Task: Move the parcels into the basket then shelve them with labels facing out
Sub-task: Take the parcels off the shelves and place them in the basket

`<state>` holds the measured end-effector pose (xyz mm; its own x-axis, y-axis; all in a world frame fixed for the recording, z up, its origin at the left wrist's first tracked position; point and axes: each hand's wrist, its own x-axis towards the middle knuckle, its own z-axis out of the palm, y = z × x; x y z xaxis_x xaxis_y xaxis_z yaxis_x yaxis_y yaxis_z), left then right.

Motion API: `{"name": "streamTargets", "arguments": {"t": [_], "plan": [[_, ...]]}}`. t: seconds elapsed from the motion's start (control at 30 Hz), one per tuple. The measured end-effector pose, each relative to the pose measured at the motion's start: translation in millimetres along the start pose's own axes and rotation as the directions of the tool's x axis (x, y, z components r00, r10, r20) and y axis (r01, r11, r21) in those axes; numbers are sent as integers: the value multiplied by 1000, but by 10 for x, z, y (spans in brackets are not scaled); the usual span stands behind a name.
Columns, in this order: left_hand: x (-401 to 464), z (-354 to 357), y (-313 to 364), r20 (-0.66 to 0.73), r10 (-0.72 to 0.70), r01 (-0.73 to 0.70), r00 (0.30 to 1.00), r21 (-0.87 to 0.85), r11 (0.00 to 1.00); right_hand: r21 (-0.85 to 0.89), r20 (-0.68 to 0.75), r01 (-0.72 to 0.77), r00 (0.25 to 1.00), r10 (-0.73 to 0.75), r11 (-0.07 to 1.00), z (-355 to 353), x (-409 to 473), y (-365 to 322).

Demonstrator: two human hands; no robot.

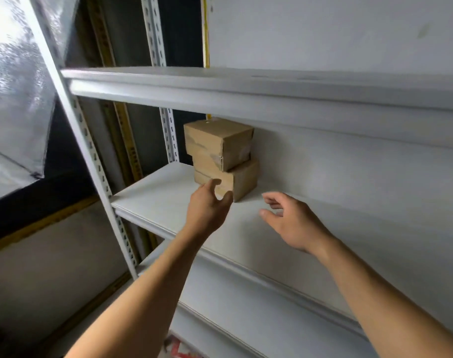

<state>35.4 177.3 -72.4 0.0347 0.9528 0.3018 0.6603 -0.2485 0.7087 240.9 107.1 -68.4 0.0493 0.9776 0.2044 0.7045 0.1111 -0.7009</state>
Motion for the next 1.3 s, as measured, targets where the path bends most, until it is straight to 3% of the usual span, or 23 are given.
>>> {"name": "streamTargets", "arguments": {"t": [0.2, 0.37, 0.5, 0.63, 0.83, 1.03, 1.17, 1.3], "plan": [[849, -269, -365, -52, -58, 50, 997, -153, 987, 30, -24, -5, 1000, 6, 1000, 415, 687, -413], [1525, -389, -658, -56, 19, -35, 998, -299, 953, 49, -131, -43, 990, 50, 998, 799, 1204, -687], [2034, -382, -956, 67, -44, 65, 997, -359, 931, 102, -294, -80, 950, 107, 992, 1069, 1496, -788], [2267, -374, -1066, 191, 76, 37, 979, -525, 851, 137, -347, -141, 920, 181, 980, 1234, 1647, -816], [2189, -301, -1087, 147, 163, -18, 976, -687, 726, 190, -348, -112, 921, 173, 975, 1289, 1661, -791], [1889, -223, -1011, 45, 173, -85, 984, -732, 676, 315, -469, 1, 870, 155, 949, 1227, 1333, -776], [1495, -194, -796, -35, 241, -190, 970, -728, 659, 451, -548, 57, 806, 226, 891, 1088, 1016, -738], [977, -80, -510, 6, 304, -193, 953, -761, 619, 582, -621, 125, 707, 339, 804, 843, 607, -627]]}}
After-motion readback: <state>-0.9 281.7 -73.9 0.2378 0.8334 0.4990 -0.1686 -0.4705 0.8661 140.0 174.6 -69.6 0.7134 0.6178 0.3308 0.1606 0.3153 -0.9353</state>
